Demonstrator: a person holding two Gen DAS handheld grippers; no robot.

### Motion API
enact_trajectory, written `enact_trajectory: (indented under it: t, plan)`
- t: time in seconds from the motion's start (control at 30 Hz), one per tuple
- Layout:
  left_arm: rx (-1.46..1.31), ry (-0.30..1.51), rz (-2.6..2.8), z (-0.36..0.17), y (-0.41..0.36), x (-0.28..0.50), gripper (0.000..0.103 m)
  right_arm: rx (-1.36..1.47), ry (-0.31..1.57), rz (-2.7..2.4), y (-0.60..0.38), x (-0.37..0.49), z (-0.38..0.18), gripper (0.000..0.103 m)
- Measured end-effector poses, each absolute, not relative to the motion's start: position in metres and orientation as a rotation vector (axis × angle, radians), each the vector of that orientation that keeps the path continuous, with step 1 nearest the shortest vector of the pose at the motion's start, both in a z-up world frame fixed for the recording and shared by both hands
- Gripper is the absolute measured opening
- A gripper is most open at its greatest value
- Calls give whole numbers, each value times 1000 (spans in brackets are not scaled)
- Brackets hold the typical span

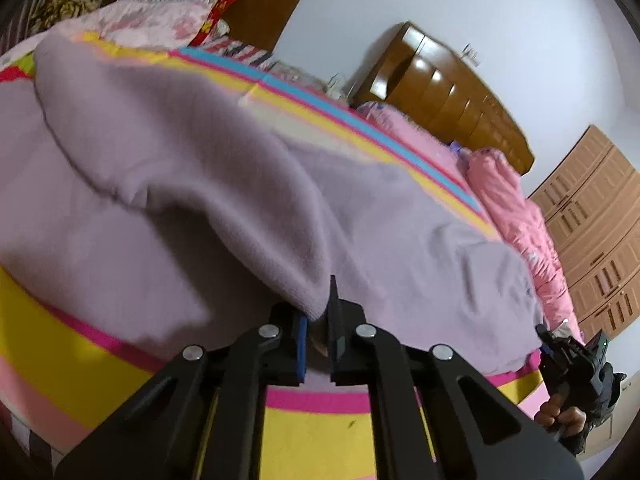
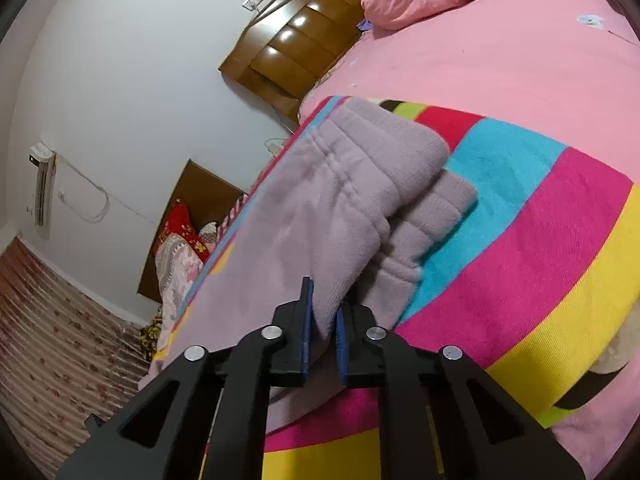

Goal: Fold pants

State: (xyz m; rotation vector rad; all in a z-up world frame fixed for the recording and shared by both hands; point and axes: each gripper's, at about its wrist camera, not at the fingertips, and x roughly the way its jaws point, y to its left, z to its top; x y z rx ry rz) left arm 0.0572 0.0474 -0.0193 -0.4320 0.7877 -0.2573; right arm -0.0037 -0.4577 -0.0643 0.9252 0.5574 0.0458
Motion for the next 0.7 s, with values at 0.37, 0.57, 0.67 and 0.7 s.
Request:
enact_trajectory:
  t: [0.37,0.57,0.67,0.7]
  plan:
    - [-357,832,-164,-40,52,60,7,904,606,31,-451,-17,-85,6]
    - [-317,817,-162,-40,51,58,8,879,604,25,-448,-15,-73,6]
    - [-295,808,-155,-41,47,55,9,883,621,23,-448,-13,-83,6]
    - [-285,807,-150,-41,45,52,9,884,616,25,-448,-14,-83,4]
